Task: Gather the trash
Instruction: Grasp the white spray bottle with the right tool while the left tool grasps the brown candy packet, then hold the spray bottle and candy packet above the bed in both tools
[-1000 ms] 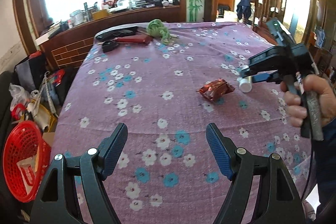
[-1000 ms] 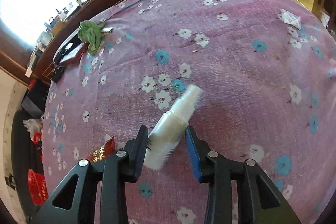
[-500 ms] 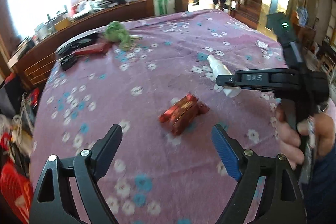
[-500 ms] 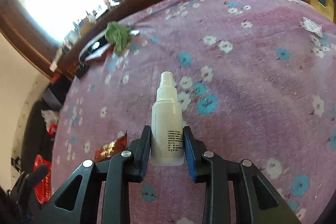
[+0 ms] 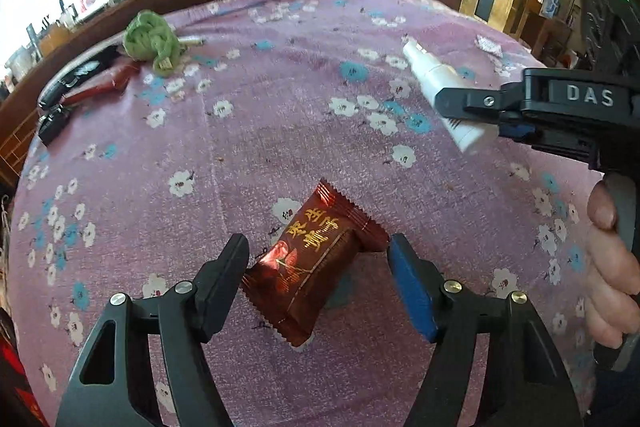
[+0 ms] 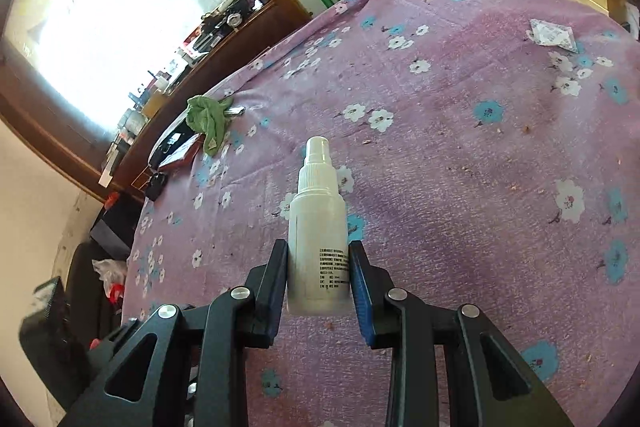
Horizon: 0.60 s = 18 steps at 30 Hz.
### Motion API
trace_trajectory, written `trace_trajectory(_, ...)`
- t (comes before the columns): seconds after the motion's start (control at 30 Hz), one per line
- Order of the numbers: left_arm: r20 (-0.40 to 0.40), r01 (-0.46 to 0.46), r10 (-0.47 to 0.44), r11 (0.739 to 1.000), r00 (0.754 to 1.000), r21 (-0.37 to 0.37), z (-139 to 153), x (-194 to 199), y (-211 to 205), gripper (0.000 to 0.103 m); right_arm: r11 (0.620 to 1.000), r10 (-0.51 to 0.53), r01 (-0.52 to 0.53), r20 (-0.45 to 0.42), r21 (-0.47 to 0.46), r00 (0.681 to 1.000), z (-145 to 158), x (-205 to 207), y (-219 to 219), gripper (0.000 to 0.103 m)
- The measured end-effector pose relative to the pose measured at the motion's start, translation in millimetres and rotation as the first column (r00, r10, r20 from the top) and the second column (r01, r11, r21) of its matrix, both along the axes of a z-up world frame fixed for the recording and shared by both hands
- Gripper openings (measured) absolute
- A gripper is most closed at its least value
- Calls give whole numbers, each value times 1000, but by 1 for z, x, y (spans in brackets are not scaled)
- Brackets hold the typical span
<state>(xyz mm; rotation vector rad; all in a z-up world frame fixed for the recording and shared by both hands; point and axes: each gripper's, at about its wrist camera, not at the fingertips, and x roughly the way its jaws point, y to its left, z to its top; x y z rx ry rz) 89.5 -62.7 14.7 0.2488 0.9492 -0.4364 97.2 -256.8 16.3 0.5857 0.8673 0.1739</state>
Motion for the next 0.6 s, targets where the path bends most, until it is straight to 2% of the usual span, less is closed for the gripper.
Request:
trace_trajectory(0.03, -6, -2, 2, 1000, 1000, -14, -1, -1, 0, 49, 1000, 2, -2, 2, -4, 1000, 1, 0, 2, 32)
trace_trajectory(0.27, 8, -93, 93, 995, 996, -29, -1, -13, 10, 35, 997, 61, -60, 16, -54, 998, 3, 0, 18, 32)
trace_trajectory(0.37, -15, -139, 138, 988, 990, -67, -2, -21, 24, 39, 991, 107, -105, 22, -87, 994, 3, -1, 31, 33)
trace_trajectory(0.5, -12, -188, 187, 977, 982, -104, -3, -30, 41, 33, 973, 178, -170, 41, -153, 983, 5, -4, 53, 33)
trace_trajectory(0.6, 51, -264, 272, 956, 961, -128, 6, -35, 58, 33, 952, 240, -222, 67, -213, 968, 8, -9, 71, 33)
